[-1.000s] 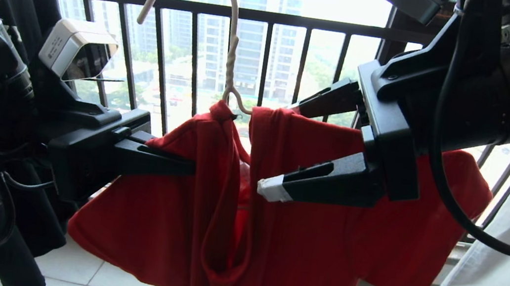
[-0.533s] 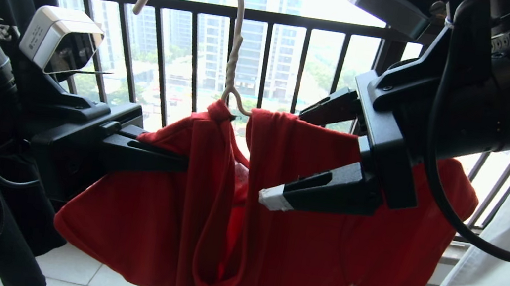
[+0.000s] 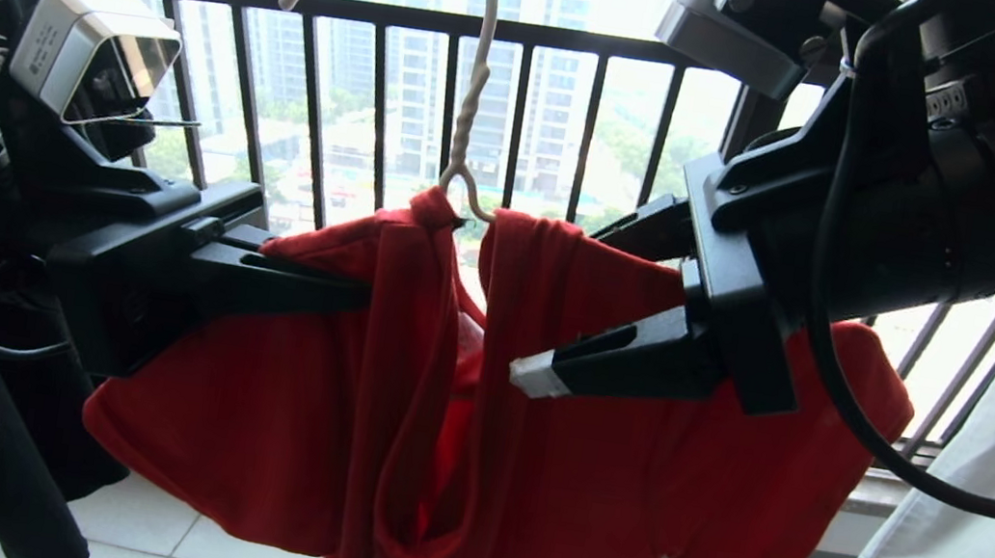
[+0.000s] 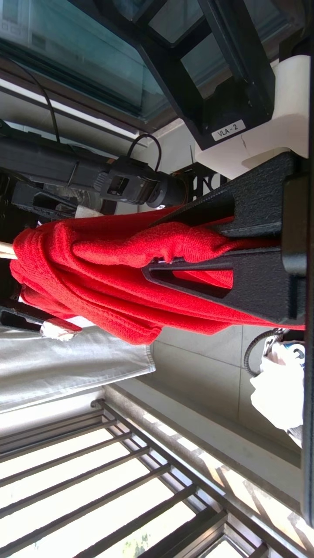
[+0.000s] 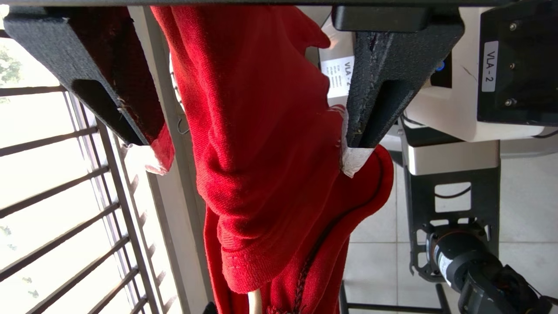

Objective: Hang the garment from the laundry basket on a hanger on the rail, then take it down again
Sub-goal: Hang the clothes rack on the clothesline

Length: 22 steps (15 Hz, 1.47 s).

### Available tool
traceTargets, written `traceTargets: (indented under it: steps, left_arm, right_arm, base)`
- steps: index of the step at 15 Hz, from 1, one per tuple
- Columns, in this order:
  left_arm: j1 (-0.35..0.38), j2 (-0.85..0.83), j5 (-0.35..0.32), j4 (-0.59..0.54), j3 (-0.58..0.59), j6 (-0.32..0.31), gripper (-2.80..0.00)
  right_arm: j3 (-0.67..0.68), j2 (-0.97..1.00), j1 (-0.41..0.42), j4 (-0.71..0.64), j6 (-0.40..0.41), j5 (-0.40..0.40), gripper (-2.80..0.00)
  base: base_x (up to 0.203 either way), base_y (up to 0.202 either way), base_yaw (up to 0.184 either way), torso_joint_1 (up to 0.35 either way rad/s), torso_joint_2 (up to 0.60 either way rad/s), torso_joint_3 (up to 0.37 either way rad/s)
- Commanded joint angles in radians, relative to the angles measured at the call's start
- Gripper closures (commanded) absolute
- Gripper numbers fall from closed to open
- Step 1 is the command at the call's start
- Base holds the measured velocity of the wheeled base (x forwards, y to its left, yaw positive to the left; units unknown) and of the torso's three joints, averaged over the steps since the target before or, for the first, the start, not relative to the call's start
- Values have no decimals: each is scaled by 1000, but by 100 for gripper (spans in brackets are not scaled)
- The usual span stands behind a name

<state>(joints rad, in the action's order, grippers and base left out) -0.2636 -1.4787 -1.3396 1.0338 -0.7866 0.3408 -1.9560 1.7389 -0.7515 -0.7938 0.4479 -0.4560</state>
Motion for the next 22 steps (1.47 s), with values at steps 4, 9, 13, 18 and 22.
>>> traceTargets:
  steps: [4, 9, 13, 18, 22]
  left_arm:
    - [-2, -2, -4, 6, -2, 6, 0]
    - [-2, -2, -3, 6, -8, 20, 0]
    - [-2, -2, -3, 6, -8, 20, 0]
    - [-2, -3, -3, 6, -6, 16, -280]
    - [34, -2, 0, 8, -13, 12, -280]
  right_arm:
    - [0, 2, -6, -4, 3, 7, 0]
    - [-1, 2, -8, -4, 3, 8, 0]
    - [-1, 0, -9, -4, 3, 17, 0]
    - [-1, -2, -19, -4, 5, 40, 0]
    - [0, -12, -3, -4, 3, 45, 0]
  base:
    - [0, 0, 0, 0, 0, 0]
    - [0, 0, 0, 0, 0, 0]
    - [0, 0, 0, 0, 0, 0]
    - [0, 0, 0, 0, 0, 0]
    - [0, 0, 0, 0, 0, 0]
